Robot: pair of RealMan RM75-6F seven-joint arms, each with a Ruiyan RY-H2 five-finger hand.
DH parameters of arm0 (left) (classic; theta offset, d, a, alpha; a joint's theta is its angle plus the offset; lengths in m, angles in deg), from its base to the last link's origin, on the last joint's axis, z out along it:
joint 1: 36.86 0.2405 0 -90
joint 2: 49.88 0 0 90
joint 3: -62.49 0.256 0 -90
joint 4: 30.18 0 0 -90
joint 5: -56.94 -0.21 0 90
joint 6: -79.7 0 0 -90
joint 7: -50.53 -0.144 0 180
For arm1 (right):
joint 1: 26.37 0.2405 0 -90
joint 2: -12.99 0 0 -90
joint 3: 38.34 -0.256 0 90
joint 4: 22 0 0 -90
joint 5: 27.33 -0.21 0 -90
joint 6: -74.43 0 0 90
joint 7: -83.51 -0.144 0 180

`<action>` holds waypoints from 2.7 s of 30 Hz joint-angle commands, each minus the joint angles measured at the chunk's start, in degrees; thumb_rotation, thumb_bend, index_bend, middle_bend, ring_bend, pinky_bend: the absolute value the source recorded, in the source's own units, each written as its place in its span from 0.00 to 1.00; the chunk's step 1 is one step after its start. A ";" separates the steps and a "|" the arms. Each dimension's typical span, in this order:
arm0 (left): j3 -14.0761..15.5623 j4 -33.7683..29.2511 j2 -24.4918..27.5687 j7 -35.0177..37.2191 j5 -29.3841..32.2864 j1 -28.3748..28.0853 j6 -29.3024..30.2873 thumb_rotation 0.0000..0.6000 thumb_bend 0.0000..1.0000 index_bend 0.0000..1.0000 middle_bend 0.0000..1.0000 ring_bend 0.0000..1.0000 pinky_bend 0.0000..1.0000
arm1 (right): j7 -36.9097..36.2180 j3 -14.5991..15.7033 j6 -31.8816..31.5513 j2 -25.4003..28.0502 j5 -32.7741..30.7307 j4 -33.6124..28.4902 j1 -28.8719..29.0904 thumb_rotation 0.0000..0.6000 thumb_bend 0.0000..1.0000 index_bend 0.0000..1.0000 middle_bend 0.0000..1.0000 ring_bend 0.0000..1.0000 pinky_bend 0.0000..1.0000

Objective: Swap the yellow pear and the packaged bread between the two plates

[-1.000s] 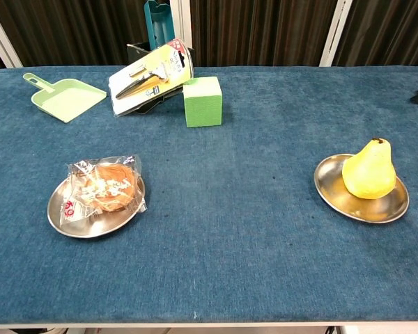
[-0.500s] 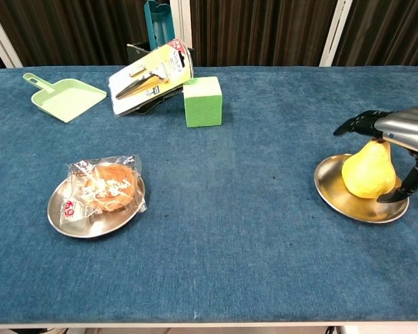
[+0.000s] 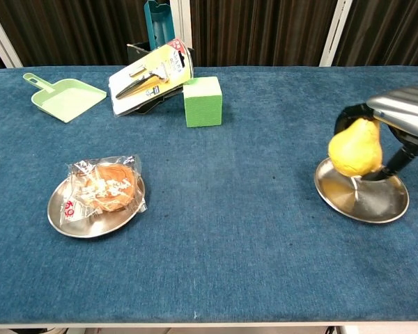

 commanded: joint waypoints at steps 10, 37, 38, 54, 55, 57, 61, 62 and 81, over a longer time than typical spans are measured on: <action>-0.39 0.13 0.67 1.21 0.63 -0.31 -0.11 1.00 0.05 0.06 0.00 0.00 0.12 | 23.57 -10.91 1.62 -23.78 -19.44 5.48 17.11 1.00 0.36 0.56 0.50 0.48 0.68; 1.90 -1.16 0.59 1.83 -2.01 -2.32 -3.92 1.00 0.05 0.06 0.00 0.00 0.12 | 18.39 0.19 -2.12 -1.10 -15.45 -16.67 11.41 0.70 0.16 0.00 0.00 0.00 0.18; 2.40 -1.68 0.57 2.73 -3.17 -2.76 -4.12 1.00 0.05 0.06 0.00 0.00 0.12 | 16.14 2.22 -4.39 1.82 -10.79 -18.35 9.22 0.69 0.16 0.00 0.00 0.00 0.17; -4.37 -12.94 -15.82 -10.40 -1.11 -13.98 -18.75 1.00 0.08 0.06 0.00 0.00 0.12 | -13.61 20.75 -44.08 14.41 19.68 -0.38 -22.07 0.73 0.16 0.00 0.00 0.00 0.00; -5.33 -12.98 -17.28 -12.51 0.65 -14.65 -20.15 1.00 0.08 0.06 0.00 0.00 0.12 | -13.91 20.53 -44.51 14.30 19.84 -0.09 -22.57 0.73 0.16 0.00 0.00 0.00 0.00; -7.50 -12.75 -20.44 -17.02 4.90 -16.03 -22.74 1.00 0.09 0.06 0.00 0.00 0.12 | -13.99 20.37 -44.07 14.46 20.63 0.51 -22.90 0.73 0.16 0.00 0.00 0.00 0.00; -10.49 -11.87 -24.72 -24.02 12.12 -17.79 -25.16 1.00 0.12 0.06 0.00 0.00 0.14 | -14.64 19.64 -41.49 15.21 20.41 0.24 -22.65 0.73 0.16 0.00 0.00 0.00 0.00; -10.96 -11.54 -25.46 -25.34 13.53 -18.10 -25.40 1.00 0.14 0.06 0.02 0.01 0.15 | -14.88 19.50 -40.91 15.43 20.40 0.02 -22.56 0.73 0.16 0.00 0.00 0.00 0.00; -13.31 -7.27 -32.88 -30.11 15.84 -21.36 -17.56 1.00 0.37 0.43 0.42 0.40 0.50 | -15.83 16.66 -35.66 17.13 21.25 -1.65 -23.12 0.74 0.16 0.00 0.00 0.00 0.00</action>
